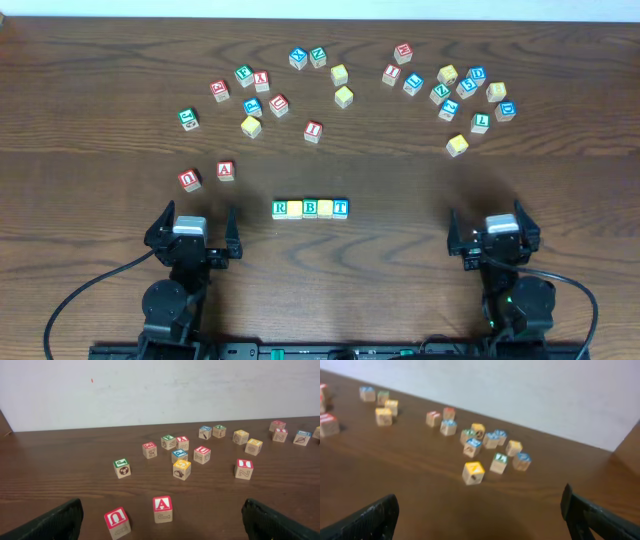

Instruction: Spell out ROBOT

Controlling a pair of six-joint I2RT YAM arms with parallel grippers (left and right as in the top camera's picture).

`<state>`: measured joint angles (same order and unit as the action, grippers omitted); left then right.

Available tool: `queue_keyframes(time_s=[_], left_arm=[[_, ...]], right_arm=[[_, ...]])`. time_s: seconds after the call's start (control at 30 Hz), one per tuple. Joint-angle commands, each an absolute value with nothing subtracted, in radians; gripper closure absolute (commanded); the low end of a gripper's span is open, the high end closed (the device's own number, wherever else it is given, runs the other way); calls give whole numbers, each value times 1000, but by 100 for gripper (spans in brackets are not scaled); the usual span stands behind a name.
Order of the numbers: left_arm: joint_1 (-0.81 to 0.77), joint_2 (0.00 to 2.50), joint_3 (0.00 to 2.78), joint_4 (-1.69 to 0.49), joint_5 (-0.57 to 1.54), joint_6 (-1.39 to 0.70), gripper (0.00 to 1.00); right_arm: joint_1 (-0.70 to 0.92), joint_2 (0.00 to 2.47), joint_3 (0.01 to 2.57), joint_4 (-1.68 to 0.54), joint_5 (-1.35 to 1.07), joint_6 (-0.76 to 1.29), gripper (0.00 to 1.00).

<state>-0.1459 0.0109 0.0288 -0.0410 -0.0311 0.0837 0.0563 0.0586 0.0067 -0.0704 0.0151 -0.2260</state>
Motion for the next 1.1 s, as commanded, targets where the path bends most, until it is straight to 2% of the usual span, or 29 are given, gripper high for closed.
queue_keyframes(time_s=[0.0, 0.8, 1.07], left_arm=[[-147, 4, 5, -71, -34, 97, 0], [-147, 4, 5, -71, -34, 97, 0], [-147, 4, 4, -71, -34, 97, 0]], right_arm=[[31, 25, 6, -76, 24, -168, 1], [-10, 5, 6, -71, 89, 54, 1], [1, 5, 6, -71, 72, 47, 1]])
